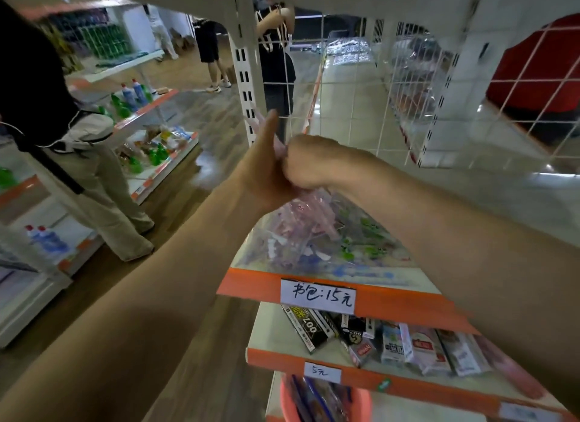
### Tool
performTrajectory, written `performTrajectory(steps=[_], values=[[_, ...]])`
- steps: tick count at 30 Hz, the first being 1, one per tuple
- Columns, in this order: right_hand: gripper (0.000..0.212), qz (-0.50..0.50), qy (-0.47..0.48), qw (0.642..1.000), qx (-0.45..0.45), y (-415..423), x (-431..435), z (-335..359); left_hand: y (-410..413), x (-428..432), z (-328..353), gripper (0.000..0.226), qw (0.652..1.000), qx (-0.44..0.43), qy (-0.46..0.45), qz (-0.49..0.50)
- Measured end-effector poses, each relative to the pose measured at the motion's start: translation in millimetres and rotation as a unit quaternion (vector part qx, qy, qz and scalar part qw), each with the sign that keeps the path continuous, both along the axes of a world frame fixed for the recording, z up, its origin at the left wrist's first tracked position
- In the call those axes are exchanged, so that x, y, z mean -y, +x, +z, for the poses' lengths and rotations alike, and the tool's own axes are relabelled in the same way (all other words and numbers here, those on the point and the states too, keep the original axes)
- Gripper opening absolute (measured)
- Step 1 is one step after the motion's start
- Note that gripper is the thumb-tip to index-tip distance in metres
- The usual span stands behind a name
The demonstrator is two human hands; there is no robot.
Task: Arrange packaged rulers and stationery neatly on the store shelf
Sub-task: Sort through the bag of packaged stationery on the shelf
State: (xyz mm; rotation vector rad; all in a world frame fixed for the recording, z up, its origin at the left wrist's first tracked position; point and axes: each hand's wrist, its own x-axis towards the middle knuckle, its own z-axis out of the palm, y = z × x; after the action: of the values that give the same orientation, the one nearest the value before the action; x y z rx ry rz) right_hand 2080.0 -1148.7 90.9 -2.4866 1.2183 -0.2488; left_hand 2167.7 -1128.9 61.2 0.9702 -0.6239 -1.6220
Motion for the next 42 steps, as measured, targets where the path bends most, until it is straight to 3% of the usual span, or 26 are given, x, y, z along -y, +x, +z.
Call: performTrajectory(steps=[2, 4, 6, 9, 11, 15, 20, 22, 24, 26, 27, 32, 34, 36, 38, 42], values=[[0.022, 0.051, 0.019, 0.998, -0.005, 1.9, -2.2, 9.5, 8.0, 0.5, 3.0, 0.049, 0.999, 0.023, -0.013, 0.024], [0.03, 0.088, 0.093, 0.989, 0.068, -5.8, -1.6, 15.2, 25.5, -2.1, 2.4, 0.037, 0.998, 0.002, -0.002, 0.065], [0.026, 0.104, 0.099, 0.983, 0.112, -20.5, 5.2, 9.0, 48.1, -8.9, -0.6, 0.032, 0.996, -0.012, 0.021, 0.084], [0.047, 0.096, -0.013, 0.994, -0.051, -39.3, 15.7, -28.9, 74.5, -17.6, -8.7, 0.025, 0.991, 0.055, 0.087, 0.089], [0.053, 0.124, -0.056, 0.978, -0.156, -42.8, 13.6, -60.1, 86.1, -18.7, -15.6, 0.023, 0.984, 0.101, 0.117, 0.093], [0.051, 0.187, -0.155, 0.955, -0.168, -44.4, 7.2, -84.2, 96.3, -16.6, -24.8, 0.025, 0.977, 0.143, 0.145, 0.064], [0.022, 0.202, -0.184, 0.946, -0.174, -43.9, 10.1, -75.8, 95.1, -20.8, -27.8, 0.019, 0.971, 0.168, 0.155, 0.068], [0.02, 0.149, -0.158, 0.968, -0.126, -48.2, 16.0, -67.8, 96.9, -21.7, -26.9, 0.017, 0.973, 0.16, 0.154, 0.067], [0.022, 0.059, -0.082, 0.995, 0.019, -51.9, 26.2, -52.0, 93.6, -20.9, -24.1, 0.013, 0.979, 0.139, 0.131, 0.07], [0.02, 0.022, 0.037, 0.984, 0.175, -48.2, 31.0, -34.8, 81.3, -19.8, -18.3, 0.015, 0.986, 0.133, 0.084, 0.056], [0.019, 0.026, 0.081, 0.974, 0.209, -41.2, 28.8, -27.7, 73.6, -18.5, -15.2, 0.021, 0.987, 0.141, 0.061, 0.045], [0.026, 0.074, 0.184, 0.955, 0.222, -10.2, 11.6, -15.8, 49.7, -13.9, -1.3, 0.019, 0.984, 0.173, 0.018, 0.038], [0.025, 0.068, 0.145, 0.974, 0.159, -15.8, 16.5, -22.8, 56.6, -14.6, -1.5, 0.015, 0.983, 0.171, 0.028, 0.064], [0.035, 0.055, 0.035, 0.997, -0.034, -25.6, 19.0, -39.3, 71.3, -18.4, -5.2, 0.017, 0.981, 0.153, 0.061, 0.102], [0.043, 0.037, -0.006, 0.987, -0.155, -31.0, 11.7, -60.2, 86.0, -23.6, -9.9, 0.014, 0.981, 0.105, 0.1, 0.126], [0.042, 0.013, 0.069, 0.994, -0.078, -32.9, 4.9, -74.1, 102.2, -28.5, -20.8, 0.016, 0.978, 0.095, 0.13, 0.136]])
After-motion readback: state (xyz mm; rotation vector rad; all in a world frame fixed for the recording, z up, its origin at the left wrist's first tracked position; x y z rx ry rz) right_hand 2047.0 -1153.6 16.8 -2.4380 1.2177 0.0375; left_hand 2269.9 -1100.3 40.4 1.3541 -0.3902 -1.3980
